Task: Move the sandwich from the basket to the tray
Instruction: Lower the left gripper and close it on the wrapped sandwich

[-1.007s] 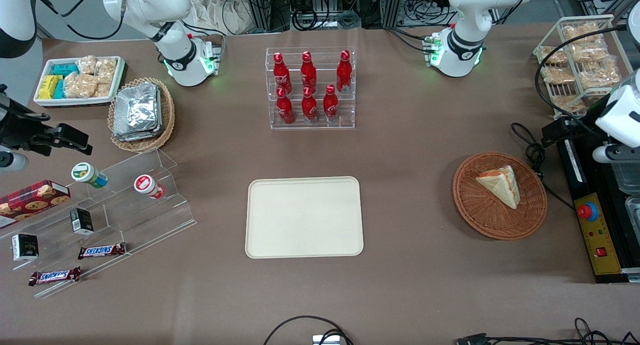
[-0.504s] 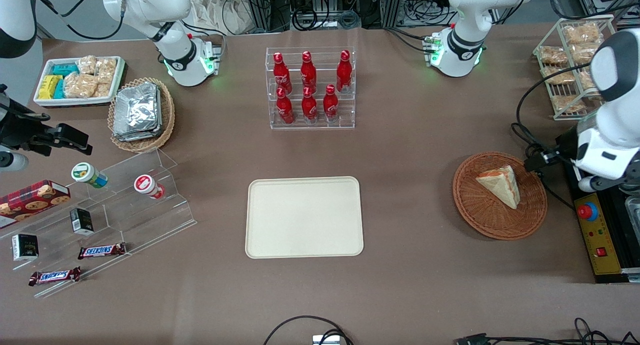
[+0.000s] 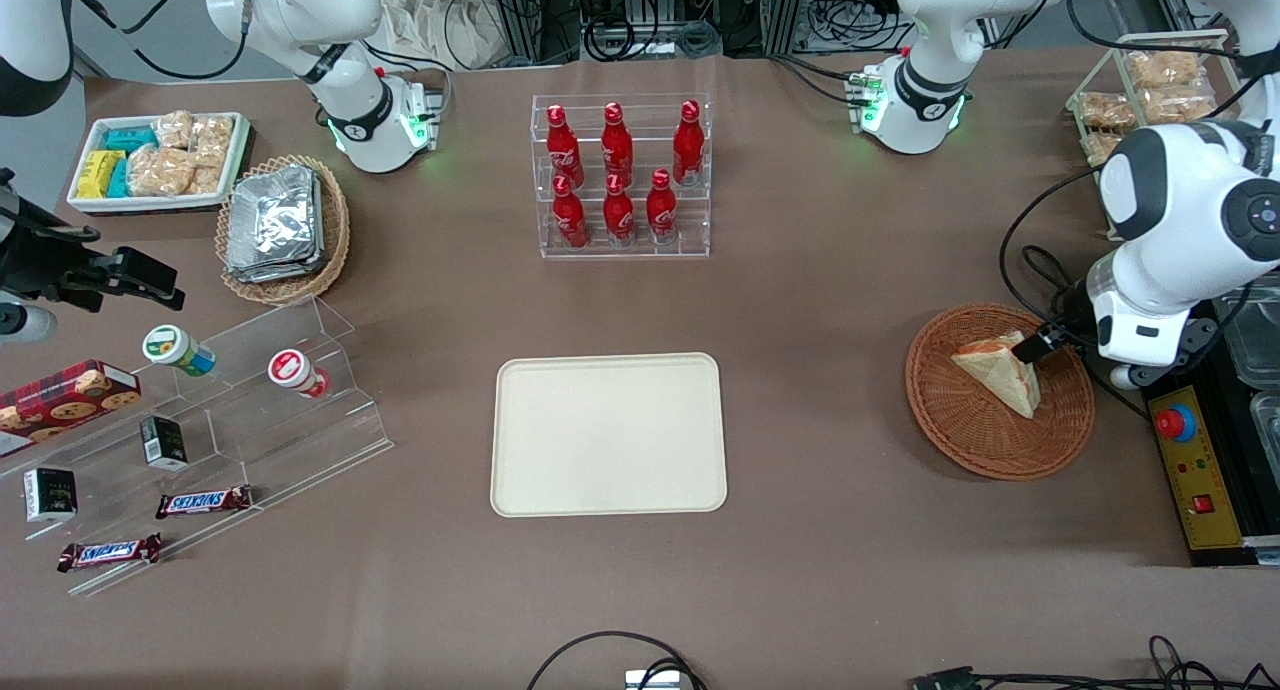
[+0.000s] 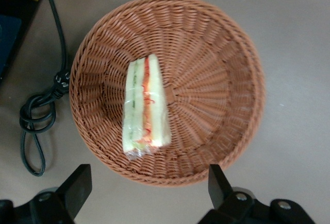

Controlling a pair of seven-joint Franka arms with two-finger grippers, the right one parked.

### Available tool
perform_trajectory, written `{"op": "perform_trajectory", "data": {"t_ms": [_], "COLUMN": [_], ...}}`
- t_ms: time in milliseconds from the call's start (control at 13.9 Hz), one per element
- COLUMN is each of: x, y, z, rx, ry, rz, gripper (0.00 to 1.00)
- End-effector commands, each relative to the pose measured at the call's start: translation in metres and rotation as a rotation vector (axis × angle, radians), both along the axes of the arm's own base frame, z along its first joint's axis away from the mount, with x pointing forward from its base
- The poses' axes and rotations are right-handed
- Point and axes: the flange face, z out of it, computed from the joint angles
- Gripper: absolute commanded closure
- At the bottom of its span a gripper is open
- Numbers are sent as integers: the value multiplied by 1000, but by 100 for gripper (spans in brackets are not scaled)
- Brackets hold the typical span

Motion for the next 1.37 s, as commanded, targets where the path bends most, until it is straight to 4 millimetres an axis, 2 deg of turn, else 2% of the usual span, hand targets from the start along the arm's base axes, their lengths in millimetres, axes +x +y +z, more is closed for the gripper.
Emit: {"op": "perform_trajectory", "data": {"t_ms": [0, 432, 1079, 1295], "x": [-17, -23, -42, -43], "y": [15, 16, 15, 16], "z": [-11, -55, -122, -133], "rx": [15, 16, 10, 9], "ry": [-27, -17, -62, -63], "rz": [58, 171, 198, 199], "gripper": [0, 0, 0, 0]}}
